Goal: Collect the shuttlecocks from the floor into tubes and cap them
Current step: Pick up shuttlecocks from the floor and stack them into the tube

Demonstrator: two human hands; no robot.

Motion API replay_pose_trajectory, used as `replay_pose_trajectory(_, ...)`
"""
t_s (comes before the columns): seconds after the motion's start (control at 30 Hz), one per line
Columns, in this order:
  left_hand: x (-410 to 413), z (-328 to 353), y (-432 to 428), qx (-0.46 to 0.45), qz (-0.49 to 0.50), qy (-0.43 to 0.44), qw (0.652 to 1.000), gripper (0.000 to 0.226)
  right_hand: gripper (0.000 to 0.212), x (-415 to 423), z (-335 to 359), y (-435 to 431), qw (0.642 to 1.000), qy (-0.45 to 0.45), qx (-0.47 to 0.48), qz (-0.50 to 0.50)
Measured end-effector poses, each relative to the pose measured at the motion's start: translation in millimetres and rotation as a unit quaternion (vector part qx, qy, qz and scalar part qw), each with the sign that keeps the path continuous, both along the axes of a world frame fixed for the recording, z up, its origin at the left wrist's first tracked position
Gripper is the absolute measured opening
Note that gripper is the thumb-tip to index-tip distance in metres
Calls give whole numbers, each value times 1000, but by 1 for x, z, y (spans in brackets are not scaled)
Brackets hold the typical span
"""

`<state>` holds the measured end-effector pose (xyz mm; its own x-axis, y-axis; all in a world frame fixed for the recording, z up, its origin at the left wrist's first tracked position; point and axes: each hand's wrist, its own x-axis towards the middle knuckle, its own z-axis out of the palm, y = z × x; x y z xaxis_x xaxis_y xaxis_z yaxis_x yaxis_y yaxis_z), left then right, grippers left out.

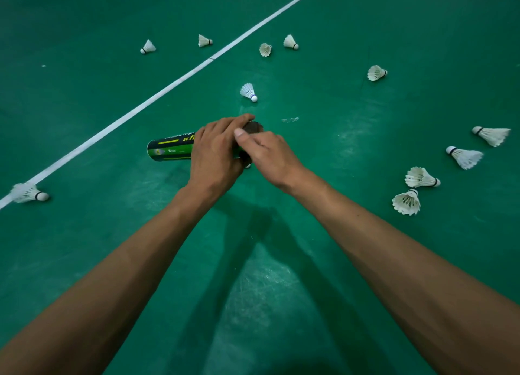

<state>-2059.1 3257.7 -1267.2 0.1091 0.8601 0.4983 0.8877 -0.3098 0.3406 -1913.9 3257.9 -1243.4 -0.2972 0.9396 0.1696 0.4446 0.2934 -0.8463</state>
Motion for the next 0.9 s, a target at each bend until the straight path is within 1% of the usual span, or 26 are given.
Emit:
replay_pose_trajectory(0.1, 7, 7, -2, -3, -17, -19, 1000, 62, 54, -1, 10, -6, 998, -17, -24, 55)
replay_pose_trajectory(0.2, 2, 9, -3, -15, -27, -21, 999, 65, 55, 2, 17, -5, 995, -31, -61, 77)
replay_pose_trajectory(0.27, 0, 9, -3, -20, -29, -15, 999, 68, 63, 3, 15, -2, 998, -31, -35, 47)
replay_pose_trajectory(0.33, 2, 10, 0, -28, -20, -1, 999, 72, 69, 3, 12, 3, 999, -21, 24, -25)
replay_pose_trajectory(0.4, 3, 10, 2, -32, -11, 10, 999, 75, 71, 5, 9, 9, 992, -26, 87, -82)
replay_pose_trajectory(0.43, 3, 10, 1, -33, -9, 13, 999, 75, 70, 7, 8, 10, 991, -34, 102, -85)
replay_pose_trajectory(0.5, 4, 10, -1, -30, -15, 13, 999, 72, 66, 10, 9, 9, 992, -59, 99, -51)
replay_pose_trajectory(0.6, 10, 13, -4, -25, -20, 4, 999, 64, 62, 9, 6, 5, 996, -75, 45, 7)
replay_pose_trajectory(0.7, 14, 16, -5, -27, -22, -15, 999, 63, 69, 6, 8, 3, 996, -72, 9, 45)
replay_pose_trajectory(0.9, 13, 19, -8, -34, -50, -13, 998, 63, 67, 10, 16, 4, 994, -67, -13, 85)
